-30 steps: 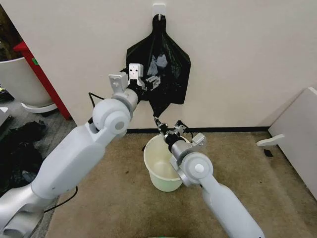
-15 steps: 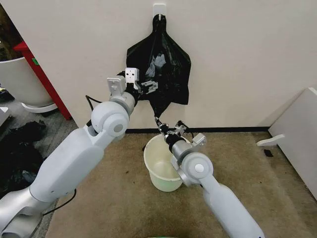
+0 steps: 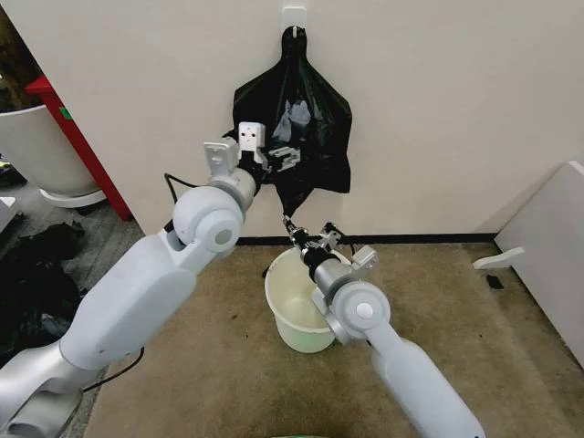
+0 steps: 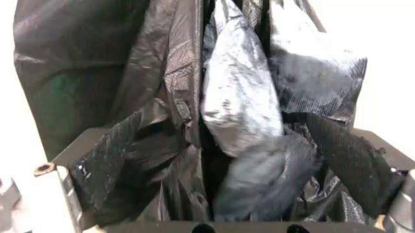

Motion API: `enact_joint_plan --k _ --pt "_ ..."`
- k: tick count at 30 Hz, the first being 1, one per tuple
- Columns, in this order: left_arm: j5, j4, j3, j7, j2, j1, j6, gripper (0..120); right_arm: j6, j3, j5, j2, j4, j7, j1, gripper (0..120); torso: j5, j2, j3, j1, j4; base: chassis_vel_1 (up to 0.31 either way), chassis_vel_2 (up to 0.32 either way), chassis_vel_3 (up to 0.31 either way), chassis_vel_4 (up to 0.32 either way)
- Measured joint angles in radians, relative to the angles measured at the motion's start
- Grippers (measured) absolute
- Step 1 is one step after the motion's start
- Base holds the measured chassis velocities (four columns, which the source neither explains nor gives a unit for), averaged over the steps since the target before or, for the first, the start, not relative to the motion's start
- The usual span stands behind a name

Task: Place the garbage bag over the trash bin.

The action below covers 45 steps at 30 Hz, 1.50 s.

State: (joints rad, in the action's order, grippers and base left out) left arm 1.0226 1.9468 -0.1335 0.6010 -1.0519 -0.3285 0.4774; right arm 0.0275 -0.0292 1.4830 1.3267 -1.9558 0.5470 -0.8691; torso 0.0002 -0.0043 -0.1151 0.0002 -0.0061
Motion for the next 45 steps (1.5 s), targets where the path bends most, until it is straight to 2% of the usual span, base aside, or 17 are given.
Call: enact_joint_plan --k 7,12,14,18,22,25,28,32,43,45 --pt "-0.009 -0.018 0.001 0.011 -0.009 0.007 -0.004 94 0.001 0.001 -0.007 0.0 0.005 0.0 -0.002 0 0.0 0.0 0.0 0.0 0.0001 0.0 0.0 0.0 0.0" --pt "-0.008 -0.001 0.002 0.012 -0.003 -0.004 -0.01 70 0.002 0.005 -0.013 0.0 0.011 -0.003 -0.007 0 0.0 0.0 0.0 0.0 0.0001 0.0 0.0 0.0 0.0" --pt "-0.008 0.003 0.003 0.012 0.0 -0.006 -0.009 68 0.002 0.005 -0.014 -0.001 0.011 -0.004 -0.008 0 0.0 0.0 0.0 0.0 0.0001 0.0 0.0 0.0 0.0" --pt "0.002 0.007 0.009 0.011 0.005 -0.01 -0.007 50 0.003 0.006 -0.017 -0.003 0.011 -0.005 -0.01 0 0.0 0.0 0.0 0.0 0.0002 0.0 0.0 0.0 0.0" --pt "0.004 -0.007 0.01 0.009 -0.001 -0.009 -0.007 39 0.003 0.006 -0.019 -0.003 0.011 -0.005 -0.01 0 -0.0002 0.0 0.0 0.0 0.0001 0.0 0.0 0.0 0.0" --pt "0.008 -0.019 0.009 0.005 -0.012 -0.003 -0.009 25 0.002 0.006 -0.02 -0.007 0.004 -0.004 -0.015 0 -0.0001 0.0 0.0 0.0 0.0002 0.0 0.0 0.0 0.0" --pt "0.01 -0.024 0.007 0.003 -0.018 -0.002 -0.012 18 0.002 0.006 -0.02 -0.011 0.0 -0.004 -0.02 0 -0.0001 0.0 0.0 0.0 0.0001 0.0 0.0 0.0 0.0" --pt "0.012 -0.026 0.006 -0.011 -0.023 0.001 -0.021 0 0.001 0.013 -0.024 -0.022 -0.009 -0.004 -0.03 0 0.0 0.0 0.0 0.0 0.0001 0.0 0.0 0.0 0.0" --pt "0.035 0.014 0.026 -0.039 0.008 -0.002 -0.026 0 0.003 0.044 -0.034 -0.034 -0.018 -0.019 -0.051 0 -0.0001 0.0 0.0 0.0 0.0002 0.0 0.0 0.0 0.0" --pt "0.037 0.017 0.042 -0.07 0.023 -0.013 -0.041 0 0.013 0.055 -0.045 -0.043 -0.028 -0.035 -0.065 0 -0.0001 0.0 0.0 0.0 0.0001 0.0 0.0 0.0 0.0"
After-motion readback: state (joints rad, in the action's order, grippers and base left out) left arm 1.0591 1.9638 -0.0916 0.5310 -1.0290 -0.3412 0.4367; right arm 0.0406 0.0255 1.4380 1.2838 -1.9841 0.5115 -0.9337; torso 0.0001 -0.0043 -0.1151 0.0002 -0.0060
